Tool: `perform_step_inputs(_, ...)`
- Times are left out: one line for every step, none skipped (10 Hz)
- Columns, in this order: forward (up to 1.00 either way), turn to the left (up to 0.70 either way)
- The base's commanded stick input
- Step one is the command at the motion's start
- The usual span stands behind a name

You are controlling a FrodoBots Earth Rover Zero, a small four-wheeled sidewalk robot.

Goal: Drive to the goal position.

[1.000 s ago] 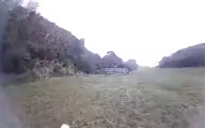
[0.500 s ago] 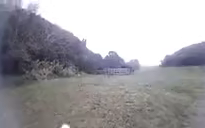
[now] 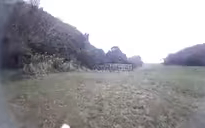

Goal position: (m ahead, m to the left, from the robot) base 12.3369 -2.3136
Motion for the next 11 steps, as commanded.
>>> perform_step_inputs(0.7, 0.0)
perform_step_inputs(0.7, 0.0)
perform_step_inputs(0.7, -0.35)
perform_step_inputs(0.7, -0.35)
perform_step_inputs(0.7, -0.35)
perform_step_inputs(0.7, -0.35)
perform_step_inputs(0.7, -0.35)
perform_step_inputs(0.7, -0.22)
perform_step_inputs(0.7, -0.07)
perform_step_inputs(0.7, 0.0)
perform_step_inputs(0.7, 0.0)
